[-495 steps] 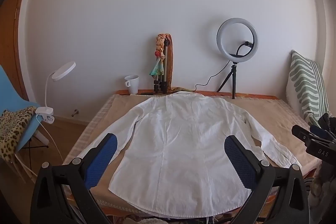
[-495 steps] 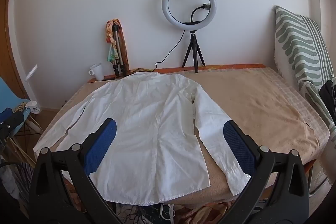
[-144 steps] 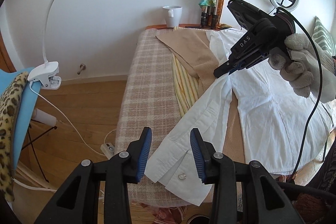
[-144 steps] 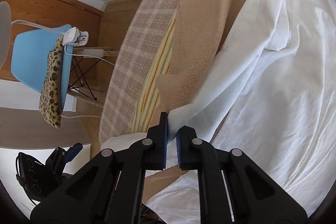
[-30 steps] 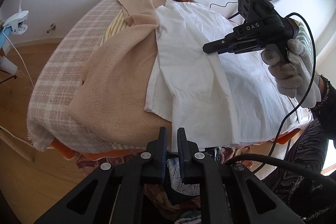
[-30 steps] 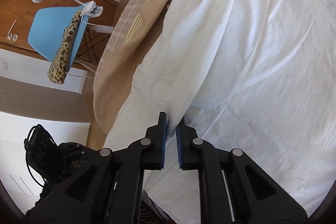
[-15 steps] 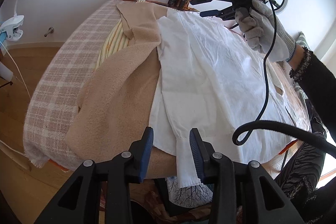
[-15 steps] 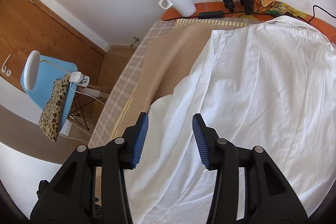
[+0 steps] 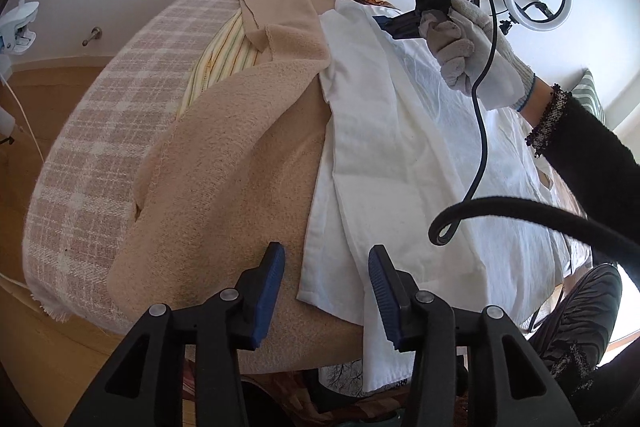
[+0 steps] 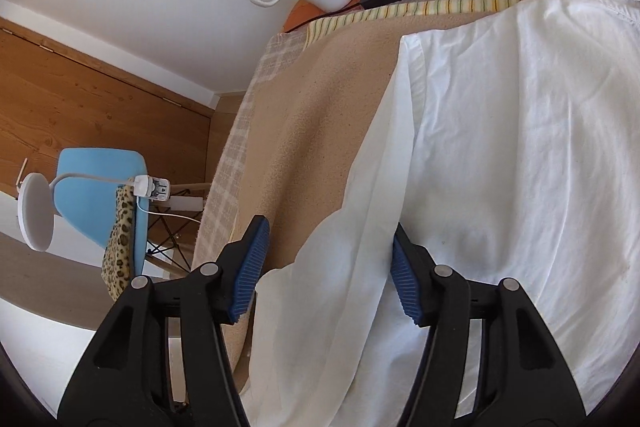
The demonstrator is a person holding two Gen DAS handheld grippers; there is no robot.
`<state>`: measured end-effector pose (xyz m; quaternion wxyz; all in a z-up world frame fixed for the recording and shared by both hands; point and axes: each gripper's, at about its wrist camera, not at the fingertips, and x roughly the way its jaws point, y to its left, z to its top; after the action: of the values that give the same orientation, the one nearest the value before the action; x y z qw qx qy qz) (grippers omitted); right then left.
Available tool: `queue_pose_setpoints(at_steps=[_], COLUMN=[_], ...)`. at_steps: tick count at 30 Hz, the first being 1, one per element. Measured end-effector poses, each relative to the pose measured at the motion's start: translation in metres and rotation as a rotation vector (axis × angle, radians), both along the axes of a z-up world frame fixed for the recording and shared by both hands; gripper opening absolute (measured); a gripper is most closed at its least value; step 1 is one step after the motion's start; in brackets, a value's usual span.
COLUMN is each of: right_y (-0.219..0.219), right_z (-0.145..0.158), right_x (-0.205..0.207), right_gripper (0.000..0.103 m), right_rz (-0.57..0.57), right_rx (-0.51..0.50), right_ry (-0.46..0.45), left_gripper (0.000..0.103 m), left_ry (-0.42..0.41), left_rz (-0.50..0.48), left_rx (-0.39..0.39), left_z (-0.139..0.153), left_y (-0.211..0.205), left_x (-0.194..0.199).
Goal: Fold small clothes
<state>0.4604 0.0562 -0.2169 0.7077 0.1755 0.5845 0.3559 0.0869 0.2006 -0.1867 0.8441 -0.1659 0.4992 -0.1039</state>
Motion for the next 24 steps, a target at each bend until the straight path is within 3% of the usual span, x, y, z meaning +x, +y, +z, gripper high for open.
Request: queue_pose_setpoints(at_steps=[1,3,6,9,13,19,20,23,24], right_y=[0.002,0.004,-0.001,-0.015,-0.012,-0.022,-0.020,0.001,0.011], right_z=[-0.003,-0.007,-0.005,-0.008,-0.006,0.036,0.043,0.055,0.056], right_x=[-0.001,-0.001,0.005,0.016,0.015,0.004,0.000,-0.016,-0.021], right_gripper=[0.052,0.013,0.006,0.005,0.005,0.011,0.016,0.045,0.048], right_rz=[0.013,0.031,-0.021,-0.123,-0.089,-0.047,-0.014,0.105,0.148], right_rx=[0.003,0.011,0.033,0.058,-0.057,-0.122,-0.114,-0.124,-0.146], right_ry=[0.005,0.019,-0.019,0.000,-0.043,-0.150,-0.168,-0.216,-0.239], left_gripper=[0.045,0.045,0.040,0.035,0.039,0.042,0.041,0.040,0.039], left_ry=[0.000,-0.003,-0.010,0.004,-0.009,-0.040,-0.039,-0.030,-0.026], left_rz=[0.004,0.018,0.101,0.159,0.134,0.101,0.088,0.051,0.038], left_rx=[-0.003,0.009,0.108,0.098,0.119,0.017,0.003,0.006,0.009], left_z=[0.000,0.000,0.001,0.000,0.003,0.010,0.010,0.008,0.007], left_y=[0.001,0.002,0.010,0.022,0.016,0.013,0.011,0.001,-0.003], left_x=[0.001,0.002,0.004,0.004,0.000,-0.007,-0.007,-0.010,-0.011])
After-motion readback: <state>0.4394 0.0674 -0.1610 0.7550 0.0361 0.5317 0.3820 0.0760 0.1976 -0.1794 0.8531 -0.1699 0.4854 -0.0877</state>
